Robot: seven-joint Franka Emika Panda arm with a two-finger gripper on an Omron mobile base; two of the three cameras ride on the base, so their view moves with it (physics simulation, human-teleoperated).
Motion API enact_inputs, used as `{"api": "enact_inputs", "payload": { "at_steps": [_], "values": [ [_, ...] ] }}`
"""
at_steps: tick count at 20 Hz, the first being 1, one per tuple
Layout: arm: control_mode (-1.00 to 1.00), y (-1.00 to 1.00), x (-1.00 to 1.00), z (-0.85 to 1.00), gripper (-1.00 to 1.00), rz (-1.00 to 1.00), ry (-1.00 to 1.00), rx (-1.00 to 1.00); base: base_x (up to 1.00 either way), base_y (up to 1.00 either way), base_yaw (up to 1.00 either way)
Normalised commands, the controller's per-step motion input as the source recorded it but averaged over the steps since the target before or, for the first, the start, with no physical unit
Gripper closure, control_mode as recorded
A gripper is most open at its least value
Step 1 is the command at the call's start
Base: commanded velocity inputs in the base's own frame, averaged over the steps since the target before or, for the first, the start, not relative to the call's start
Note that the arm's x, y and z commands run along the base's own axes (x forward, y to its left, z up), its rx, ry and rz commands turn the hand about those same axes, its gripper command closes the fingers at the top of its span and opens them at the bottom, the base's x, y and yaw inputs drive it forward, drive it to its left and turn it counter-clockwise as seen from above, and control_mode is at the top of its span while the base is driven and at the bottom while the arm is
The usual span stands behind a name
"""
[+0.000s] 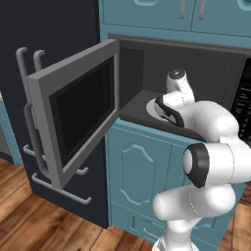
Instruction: Place the microwavable item in the microwave. Then, close the microwave door and press the start button.
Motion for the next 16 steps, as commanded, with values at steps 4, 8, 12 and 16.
{"api": "enact_inputs", "payload": {
  "at_steps": [4,8,12,16],
  "values": [
    [-1.0,-0.07,0.44,-0.29,-1.0,0.0,0.13,0.0,0.0,0.0,0.0],
    [-1.0,-0.02,0.21,-0.05,-1.0,0.0,0.05,0.0,0.0,0.0,0.0],
    [-1.0,-0.07,-0.07,0.0,-1.0,0.0,-0.01,0.0,0.0,0.0,0.0],
    [-1.0,0.0,-0.72,0.12,-1.0,0.0,-0.24,-0.01,0.0,0.0,0.0]
  ]
}}
